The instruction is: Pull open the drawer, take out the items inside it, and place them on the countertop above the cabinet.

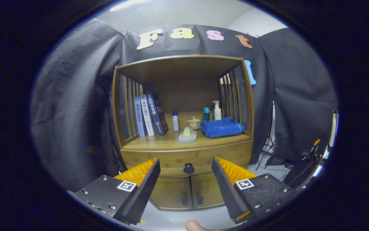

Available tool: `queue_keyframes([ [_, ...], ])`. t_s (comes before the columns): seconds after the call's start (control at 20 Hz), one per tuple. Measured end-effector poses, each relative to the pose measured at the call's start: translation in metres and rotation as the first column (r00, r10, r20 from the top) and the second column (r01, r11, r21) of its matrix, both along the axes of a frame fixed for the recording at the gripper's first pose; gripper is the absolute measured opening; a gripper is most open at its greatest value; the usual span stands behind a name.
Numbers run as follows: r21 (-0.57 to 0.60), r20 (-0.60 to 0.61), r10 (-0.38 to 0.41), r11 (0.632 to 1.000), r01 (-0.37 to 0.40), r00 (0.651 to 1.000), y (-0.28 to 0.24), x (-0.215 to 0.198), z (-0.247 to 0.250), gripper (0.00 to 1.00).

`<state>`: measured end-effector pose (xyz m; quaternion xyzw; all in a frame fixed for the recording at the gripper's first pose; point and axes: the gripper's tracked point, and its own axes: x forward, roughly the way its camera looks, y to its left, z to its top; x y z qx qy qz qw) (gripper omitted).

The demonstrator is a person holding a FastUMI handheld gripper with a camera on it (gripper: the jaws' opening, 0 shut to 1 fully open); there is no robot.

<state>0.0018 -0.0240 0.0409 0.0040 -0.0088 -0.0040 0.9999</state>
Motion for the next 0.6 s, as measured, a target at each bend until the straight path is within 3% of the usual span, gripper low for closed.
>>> queue_keyframes([
  [0.2, -0.019, 0.005, 0.002, 1.000, -0.002, 1.000, -0.003, -0.030, 0.033, 0.96],
  [0.35, -0.004, 0.029, 0.046, 0.999, -0.046, 0.999, -0.002, -0.054, 0.053, 0.97],
  [0.6, -0.066, -0.007, 0.043, 0.997, -0.044, 0.999, -0.028, -0.082, 0.042, 0.96],
])
